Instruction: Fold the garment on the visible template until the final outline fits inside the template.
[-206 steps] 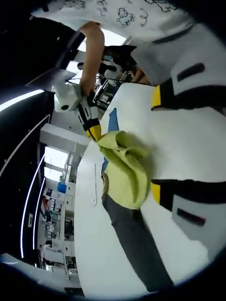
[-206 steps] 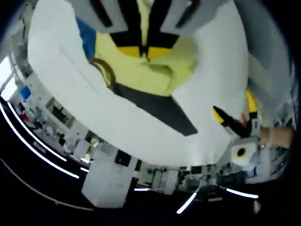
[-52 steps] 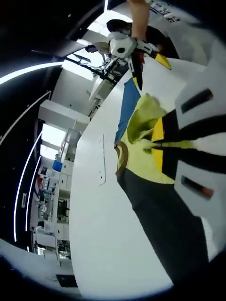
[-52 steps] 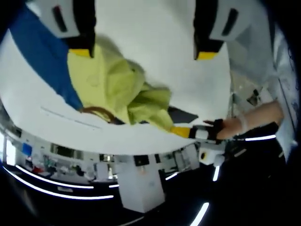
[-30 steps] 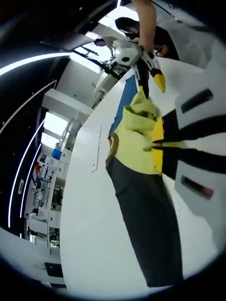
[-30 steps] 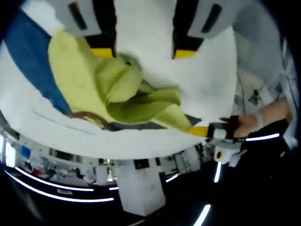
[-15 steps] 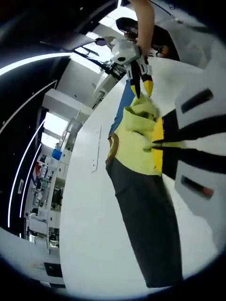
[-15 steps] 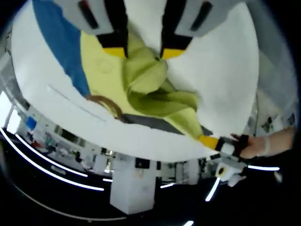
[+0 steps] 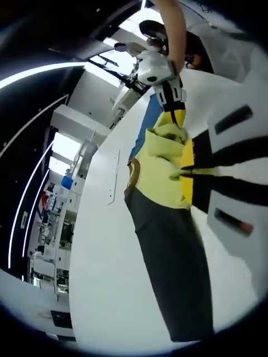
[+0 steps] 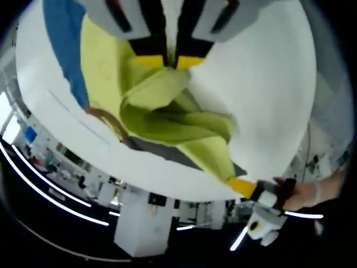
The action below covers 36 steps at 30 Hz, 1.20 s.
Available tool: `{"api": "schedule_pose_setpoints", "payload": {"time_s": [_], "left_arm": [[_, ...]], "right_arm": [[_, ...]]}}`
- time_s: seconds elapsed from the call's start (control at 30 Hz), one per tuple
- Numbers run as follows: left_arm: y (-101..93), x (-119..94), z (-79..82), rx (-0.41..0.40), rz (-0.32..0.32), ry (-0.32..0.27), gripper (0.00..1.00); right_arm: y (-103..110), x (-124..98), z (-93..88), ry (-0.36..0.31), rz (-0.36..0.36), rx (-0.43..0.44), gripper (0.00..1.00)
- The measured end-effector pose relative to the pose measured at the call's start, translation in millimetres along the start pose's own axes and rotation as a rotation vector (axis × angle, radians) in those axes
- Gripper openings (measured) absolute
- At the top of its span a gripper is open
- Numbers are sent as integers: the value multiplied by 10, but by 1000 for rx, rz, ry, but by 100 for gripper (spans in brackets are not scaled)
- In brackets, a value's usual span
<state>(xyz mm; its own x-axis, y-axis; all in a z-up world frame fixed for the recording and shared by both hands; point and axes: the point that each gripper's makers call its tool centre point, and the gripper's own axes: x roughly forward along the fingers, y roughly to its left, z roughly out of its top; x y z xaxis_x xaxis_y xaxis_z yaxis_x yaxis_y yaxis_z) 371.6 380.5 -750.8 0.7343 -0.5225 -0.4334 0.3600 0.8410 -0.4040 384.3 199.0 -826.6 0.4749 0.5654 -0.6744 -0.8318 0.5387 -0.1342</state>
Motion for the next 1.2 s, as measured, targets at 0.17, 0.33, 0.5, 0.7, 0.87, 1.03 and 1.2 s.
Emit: {"api": "schedule_pose_setpoints", "payload": {"time_s": [0.17, 0.33, 0.5, 0.7, 0.87, 1.03, 1.2], "left_arm": [[-11, 0, 6, -4, -3, -7, 0], [-32, 9, 32, -5, -8, -15, 0], [-87, 46, 43, -9, -18, -20, 0], [-85, 46, 9, -13, -22, -11, 0], [-73, 39, -20, -19, -18, -6, 0], [-78, 32, -51, -26, -16, 0, 0], [-75, 31, -63, -27, -17, 5, 0]], "right_arm": [[-74, -120, 84, -26, -14, 14, 0], [-265, -248, 291, -60, -39, 26, 0], [-516, -284, 422, -72, -58, 47, 0], [-734, -152, 334, -17, -73, 75, 0], [-792, -39, 306, 8, -70, 88, 0], [-800, 43, 244, 27, -62, 93, 0], [-787, 63, 236, 30, -59, 105, 0]]}}
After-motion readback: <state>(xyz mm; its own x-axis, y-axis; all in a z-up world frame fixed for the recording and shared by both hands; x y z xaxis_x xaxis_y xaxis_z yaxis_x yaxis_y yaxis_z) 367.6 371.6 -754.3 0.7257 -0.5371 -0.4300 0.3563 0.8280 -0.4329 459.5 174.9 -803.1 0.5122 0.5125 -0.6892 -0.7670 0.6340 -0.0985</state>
